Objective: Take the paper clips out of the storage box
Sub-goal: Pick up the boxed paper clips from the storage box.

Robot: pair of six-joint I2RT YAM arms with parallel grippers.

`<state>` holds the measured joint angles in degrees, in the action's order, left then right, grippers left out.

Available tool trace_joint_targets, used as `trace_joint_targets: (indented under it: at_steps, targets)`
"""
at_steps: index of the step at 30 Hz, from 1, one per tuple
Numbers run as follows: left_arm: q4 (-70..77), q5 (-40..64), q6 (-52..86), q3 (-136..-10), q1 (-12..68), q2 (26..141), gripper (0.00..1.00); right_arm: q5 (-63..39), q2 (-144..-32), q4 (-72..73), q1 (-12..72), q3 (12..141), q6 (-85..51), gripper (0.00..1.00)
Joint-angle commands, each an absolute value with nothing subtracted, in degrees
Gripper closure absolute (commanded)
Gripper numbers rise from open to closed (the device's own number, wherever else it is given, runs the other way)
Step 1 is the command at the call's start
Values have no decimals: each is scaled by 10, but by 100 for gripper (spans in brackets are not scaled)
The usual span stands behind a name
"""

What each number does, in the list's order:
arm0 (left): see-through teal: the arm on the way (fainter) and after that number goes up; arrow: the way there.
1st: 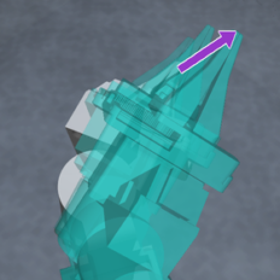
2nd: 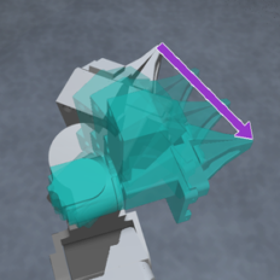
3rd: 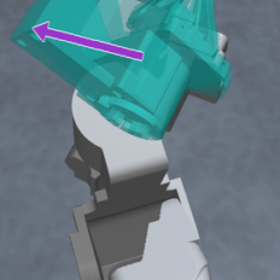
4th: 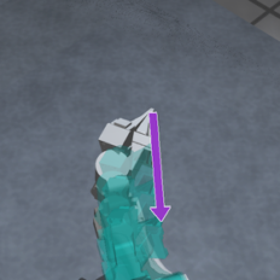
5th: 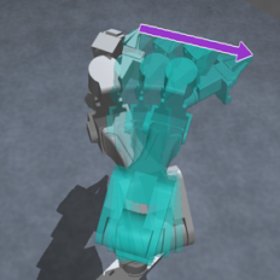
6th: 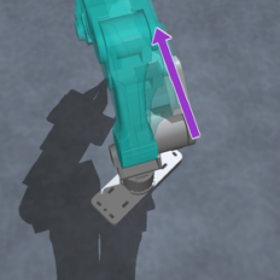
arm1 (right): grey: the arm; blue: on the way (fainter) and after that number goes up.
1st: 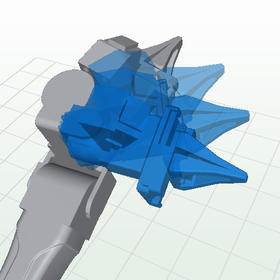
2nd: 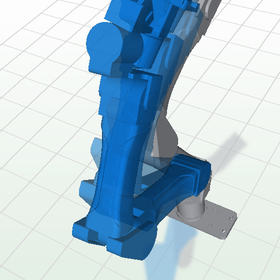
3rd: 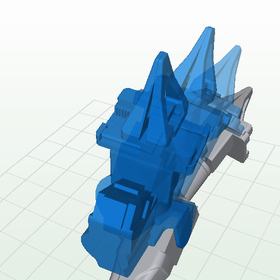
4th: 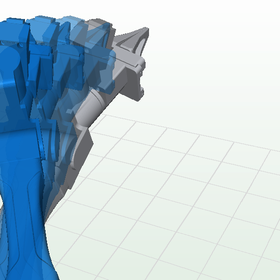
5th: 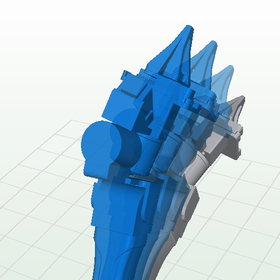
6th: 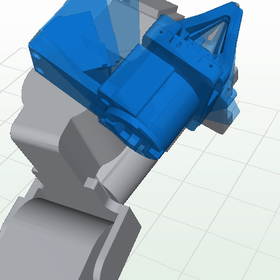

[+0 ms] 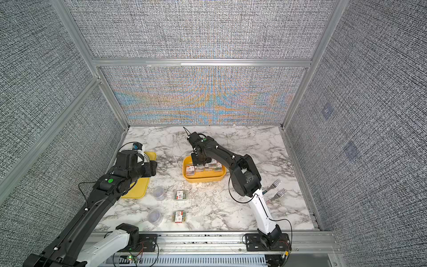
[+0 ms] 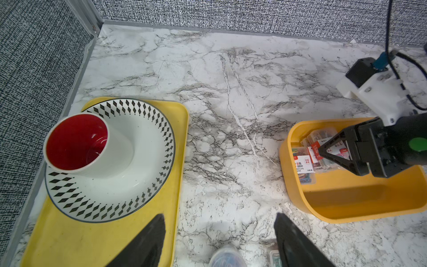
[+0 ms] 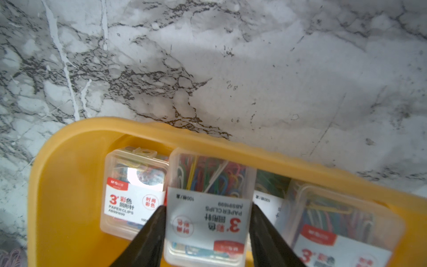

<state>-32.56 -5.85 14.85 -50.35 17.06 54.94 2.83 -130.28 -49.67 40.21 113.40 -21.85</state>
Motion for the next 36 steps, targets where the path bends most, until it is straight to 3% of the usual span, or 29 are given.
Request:
trace_joint_targets:
  at_steps: [1,14,23,29,36]
  targets:
    - [-315,-56,143,-509,170,546,23,33,-1306,-509,401,1139,-214,43]
    - [-314,-49,143,-509,168,548,23,36,-1318,-521,401,1155,-205,41]
    - [-314,-52,142,-507,168,543,23,23,-1272,-559,407,1183,-139,55]
    - [-308,-49,142,-502,168,536,23,6,-1135,-556,427,1121,10,55]
    - [-326,-67,135,-502,167,516,23,-33,-933,-510,453,945,312,54]
